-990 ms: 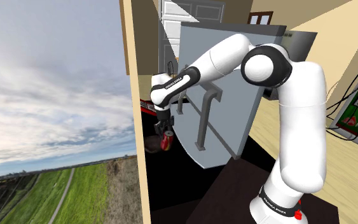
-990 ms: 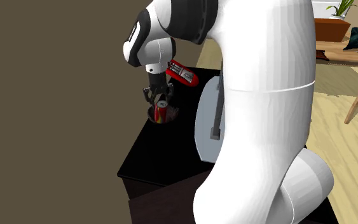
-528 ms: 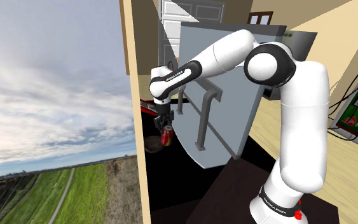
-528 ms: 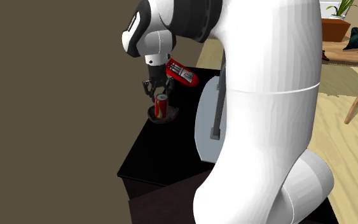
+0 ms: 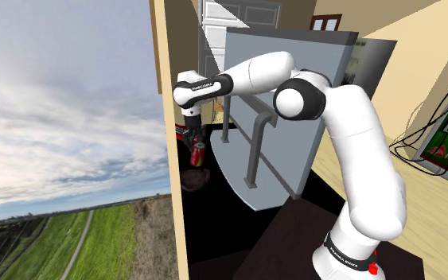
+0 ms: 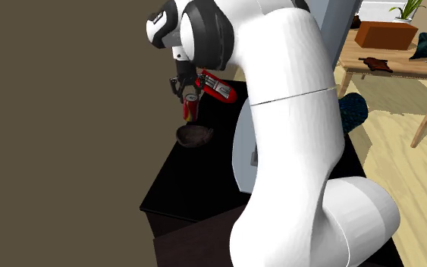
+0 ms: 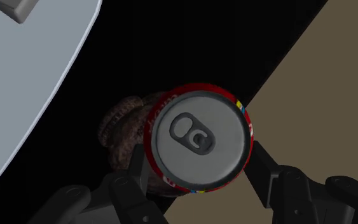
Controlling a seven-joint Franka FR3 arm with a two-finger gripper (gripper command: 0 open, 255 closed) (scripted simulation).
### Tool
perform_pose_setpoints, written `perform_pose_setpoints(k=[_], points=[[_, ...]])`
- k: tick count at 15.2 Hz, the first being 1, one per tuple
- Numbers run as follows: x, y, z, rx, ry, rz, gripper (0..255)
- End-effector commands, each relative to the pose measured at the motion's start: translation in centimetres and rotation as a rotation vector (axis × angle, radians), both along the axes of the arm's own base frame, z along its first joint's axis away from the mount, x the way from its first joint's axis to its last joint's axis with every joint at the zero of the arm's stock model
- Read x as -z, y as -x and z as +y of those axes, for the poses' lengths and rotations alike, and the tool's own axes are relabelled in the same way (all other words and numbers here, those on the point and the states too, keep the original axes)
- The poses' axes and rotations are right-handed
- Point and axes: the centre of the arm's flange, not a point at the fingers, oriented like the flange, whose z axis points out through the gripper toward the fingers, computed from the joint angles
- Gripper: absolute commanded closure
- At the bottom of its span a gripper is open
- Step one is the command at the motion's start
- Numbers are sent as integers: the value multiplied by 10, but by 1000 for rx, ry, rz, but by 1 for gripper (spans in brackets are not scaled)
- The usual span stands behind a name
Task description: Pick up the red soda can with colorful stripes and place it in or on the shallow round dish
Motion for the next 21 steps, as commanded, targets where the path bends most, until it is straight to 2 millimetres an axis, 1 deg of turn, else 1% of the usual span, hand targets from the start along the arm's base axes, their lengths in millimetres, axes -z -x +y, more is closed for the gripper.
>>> perform_pose_setpoints(k=[1,2,3,21], points=[[-2,-26,-6,0,0,0,255],[-5,-38,-10,0,0,0,255],[-9,-55,-14,0,0,0,255],[86,-55,-14,0,0,0,255]])
